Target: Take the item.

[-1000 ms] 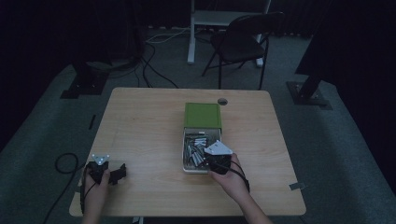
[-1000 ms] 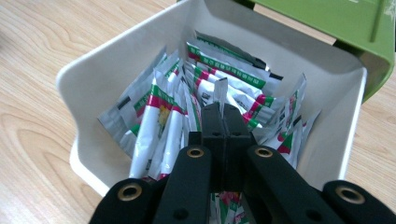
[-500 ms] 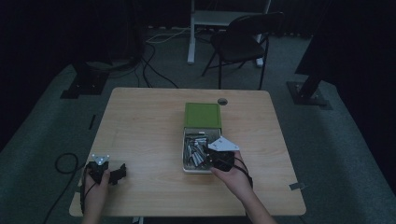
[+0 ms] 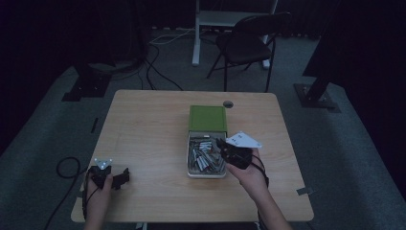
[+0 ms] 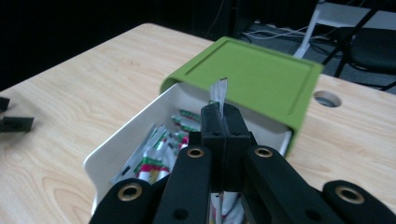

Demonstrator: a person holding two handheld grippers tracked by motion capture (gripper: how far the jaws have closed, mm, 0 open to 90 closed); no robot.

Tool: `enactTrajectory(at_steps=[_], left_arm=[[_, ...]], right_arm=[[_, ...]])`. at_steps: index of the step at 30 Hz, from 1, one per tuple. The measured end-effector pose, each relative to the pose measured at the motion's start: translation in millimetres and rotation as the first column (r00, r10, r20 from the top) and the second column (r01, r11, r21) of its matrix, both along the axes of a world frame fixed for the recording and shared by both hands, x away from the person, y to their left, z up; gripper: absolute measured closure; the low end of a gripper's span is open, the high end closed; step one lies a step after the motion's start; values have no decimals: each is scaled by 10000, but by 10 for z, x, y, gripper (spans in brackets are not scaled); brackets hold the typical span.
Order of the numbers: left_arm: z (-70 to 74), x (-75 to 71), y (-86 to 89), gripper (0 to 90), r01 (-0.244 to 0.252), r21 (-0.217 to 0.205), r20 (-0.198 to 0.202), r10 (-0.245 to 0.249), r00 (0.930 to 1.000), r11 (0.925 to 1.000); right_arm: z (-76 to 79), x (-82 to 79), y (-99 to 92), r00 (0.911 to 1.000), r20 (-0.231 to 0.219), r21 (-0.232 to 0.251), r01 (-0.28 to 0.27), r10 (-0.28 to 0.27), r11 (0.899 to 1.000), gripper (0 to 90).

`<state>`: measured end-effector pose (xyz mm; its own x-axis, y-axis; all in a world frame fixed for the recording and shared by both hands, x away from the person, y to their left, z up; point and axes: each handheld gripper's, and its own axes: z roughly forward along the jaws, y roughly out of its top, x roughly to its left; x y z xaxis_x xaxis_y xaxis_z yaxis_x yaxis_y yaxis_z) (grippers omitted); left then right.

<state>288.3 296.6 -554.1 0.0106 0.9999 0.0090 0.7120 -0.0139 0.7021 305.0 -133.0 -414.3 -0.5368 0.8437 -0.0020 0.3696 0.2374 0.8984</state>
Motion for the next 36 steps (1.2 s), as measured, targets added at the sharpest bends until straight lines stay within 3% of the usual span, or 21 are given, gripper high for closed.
enactTrajectory(at_steps=[8,18,29,36], left_arm=[[0,0,0,87,-3,-3,0,3,10000,10000],[0,0,0,87,-2,-2,1,2,10000,10000],[-1,0,-1,87,-6,-1,13,6,10000,10000],[-1,0,-1,87,-8,-4,11,8,10000,10000]], right_arm=[[127,19,-240,9989,142,320,438,-443,9985,900],[160,46,-573,9933,133,533,1142,-1150,9920,900],[100,64,-952,9823,0,437,1869,-1871,9814,900],[-19,83,-1152,9694,-135,473,2453,-2450,9683,900]])
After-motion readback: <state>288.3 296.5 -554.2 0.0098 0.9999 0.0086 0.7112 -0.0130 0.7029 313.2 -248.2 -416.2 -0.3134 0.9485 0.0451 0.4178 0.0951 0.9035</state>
